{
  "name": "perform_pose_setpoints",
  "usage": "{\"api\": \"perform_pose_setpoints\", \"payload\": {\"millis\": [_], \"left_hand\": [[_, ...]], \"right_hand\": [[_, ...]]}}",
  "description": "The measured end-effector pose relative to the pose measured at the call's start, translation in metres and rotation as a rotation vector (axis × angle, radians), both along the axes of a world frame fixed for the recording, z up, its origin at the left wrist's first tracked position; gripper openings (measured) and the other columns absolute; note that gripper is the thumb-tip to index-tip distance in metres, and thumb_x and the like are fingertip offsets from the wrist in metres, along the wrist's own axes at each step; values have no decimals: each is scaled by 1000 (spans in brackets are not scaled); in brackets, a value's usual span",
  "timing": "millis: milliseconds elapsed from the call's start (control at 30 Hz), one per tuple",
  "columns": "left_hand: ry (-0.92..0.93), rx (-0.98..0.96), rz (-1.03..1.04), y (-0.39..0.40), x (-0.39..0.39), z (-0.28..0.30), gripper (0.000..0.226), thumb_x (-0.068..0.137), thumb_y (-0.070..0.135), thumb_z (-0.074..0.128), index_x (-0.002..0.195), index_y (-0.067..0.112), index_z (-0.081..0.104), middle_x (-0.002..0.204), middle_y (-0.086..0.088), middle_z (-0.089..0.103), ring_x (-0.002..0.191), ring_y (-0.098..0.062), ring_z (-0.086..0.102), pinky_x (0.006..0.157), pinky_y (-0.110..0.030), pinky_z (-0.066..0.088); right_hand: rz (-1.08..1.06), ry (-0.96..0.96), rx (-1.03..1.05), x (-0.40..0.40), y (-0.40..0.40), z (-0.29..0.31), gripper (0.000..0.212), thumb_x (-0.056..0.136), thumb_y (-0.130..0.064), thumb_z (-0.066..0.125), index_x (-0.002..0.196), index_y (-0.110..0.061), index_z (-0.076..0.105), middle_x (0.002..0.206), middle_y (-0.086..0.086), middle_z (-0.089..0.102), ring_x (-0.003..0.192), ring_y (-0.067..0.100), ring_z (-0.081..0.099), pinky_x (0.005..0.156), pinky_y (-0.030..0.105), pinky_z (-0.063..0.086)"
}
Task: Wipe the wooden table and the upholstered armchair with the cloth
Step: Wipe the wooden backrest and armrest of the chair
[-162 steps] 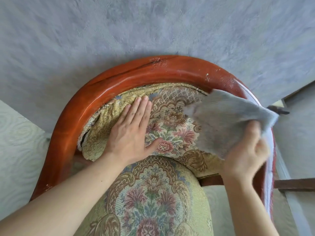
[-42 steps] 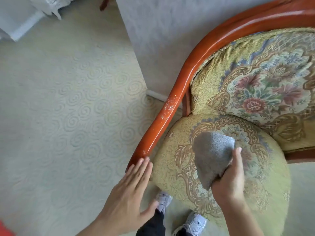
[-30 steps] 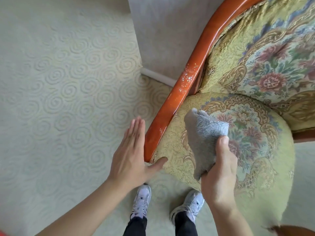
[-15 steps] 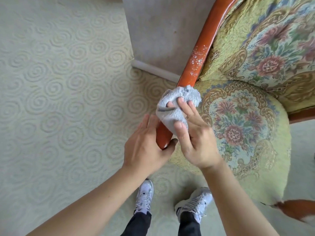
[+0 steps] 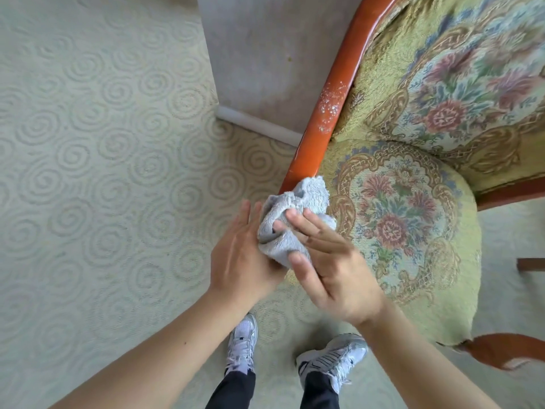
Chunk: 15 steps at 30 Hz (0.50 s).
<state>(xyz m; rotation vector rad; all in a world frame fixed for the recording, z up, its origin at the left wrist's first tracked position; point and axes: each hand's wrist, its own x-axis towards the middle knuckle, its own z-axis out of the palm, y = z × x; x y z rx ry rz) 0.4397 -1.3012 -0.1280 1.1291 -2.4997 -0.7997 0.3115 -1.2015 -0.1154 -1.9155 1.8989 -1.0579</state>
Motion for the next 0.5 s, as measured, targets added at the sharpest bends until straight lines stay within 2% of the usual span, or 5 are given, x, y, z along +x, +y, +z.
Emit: {"api": "perform_pose_setpoints", "payload": {"millis": [100, 200, 267, 333, 500], "left_hand": [[-28, 55, 45, 0, -1, 1, 69, 74, 53, 75, 134, 35, 46, 120, 0, 68, 108, -31, 68, 67, -31, 52], [-105, 62, 64, -3, -2, -3, 66, 74, 65, 65, 128, 30, 50, 113, 7, 60, 100, -20, 64, 64, -29, 43], [-116, 46, 72, -3, -2, -5, 62, 73, 68, 64, 120, 29, 50, 110, 9, 57, 95, -18, 62, 62, -28, 40], [-117, 29, 68, -2, -2, -5, 63, 73, 69, 63, 118, 28, 50, 109, 7, 58, 94, -18, 62, 62, -27, 41], [-110, 55, 34, -4, -2, -3, 64, 74, 67, 63, 125, 29, 53, 108, 12, 57, 103, -17, 62, 63, -29, 43]], "right_hand": [[12, 92, -106, -19, -26, 3, 47, 103, -16, 40, 79, 11, 70, 113, 20, 72, 127, 36, 56, 107, 57, 44], [-92, 170, -93, -36, -52, 8, 51, 103, -21, 39, 78, 13, 69, 121, 25, 66, 132, 32, 50, 107, 51, 44], [-197, 118, -58, -42, -62, 10, 55, 103, -24, 41, 63, 7, 63, 125, 30, 63, 133, 24, 47, 107, 45, 45], [-233, 38, -35, -42, -60, 10, 59, 104, -25, 38, 55, 4, 55, 122, 32, 64, 136, 29, 45, 110, 44, 42], [-189, -53, -71, -12, -7, -1, 60, 107, -24, 30, 65, 5, 62, 126, 19, 62, 138, 16, 46, 111, 48, 42]]}}
